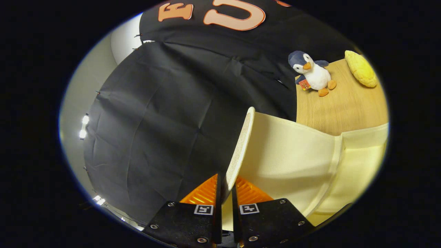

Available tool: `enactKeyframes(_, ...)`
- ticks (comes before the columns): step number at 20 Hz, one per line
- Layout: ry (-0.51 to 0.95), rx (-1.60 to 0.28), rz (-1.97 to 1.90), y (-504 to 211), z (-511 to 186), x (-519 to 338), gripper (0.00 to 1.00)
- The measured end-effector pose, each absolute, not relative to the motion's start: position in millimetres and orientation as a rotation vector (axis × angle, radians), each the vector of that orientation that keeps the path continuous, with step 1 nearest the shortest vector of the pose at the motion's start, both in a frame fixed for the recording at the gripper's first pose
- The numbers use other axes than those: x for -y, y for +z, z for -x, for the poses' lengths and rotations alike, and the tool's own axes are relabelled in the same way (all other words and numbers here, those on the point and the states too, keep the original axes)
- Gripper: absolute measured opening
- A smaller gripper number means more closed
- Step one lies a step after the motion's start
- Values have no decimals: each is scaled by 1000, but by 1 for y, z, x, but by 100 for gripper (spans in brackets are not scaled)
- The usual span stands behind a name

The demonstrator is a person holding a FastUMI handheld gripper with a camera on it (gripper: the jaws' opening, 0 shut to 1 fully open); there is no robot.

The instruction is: Open the storage box then place both shoes into the box .Put the left shoe in first, then the right shoe, with the right side of both shoes facing outward in a uniform manner.

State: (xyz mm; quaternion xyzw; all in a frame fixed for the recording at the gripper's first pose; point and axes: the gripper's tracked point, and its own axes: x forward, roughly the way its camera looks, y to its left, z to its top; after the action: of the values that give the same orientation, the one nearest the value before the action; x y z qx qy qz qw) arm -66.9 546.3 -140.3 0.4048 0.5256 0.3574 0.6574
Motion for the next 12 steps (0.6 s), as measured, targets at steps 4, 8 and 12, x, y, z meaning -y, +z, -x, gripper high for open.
enactKeyframes(4,802,-1202,-869,-152,70,-553,41)
enactKeyframes(8,769,-1176,-777,-166,72,-515,49)
enactKeyframes(12,702,-1134,-707,-183,71,-457,57)
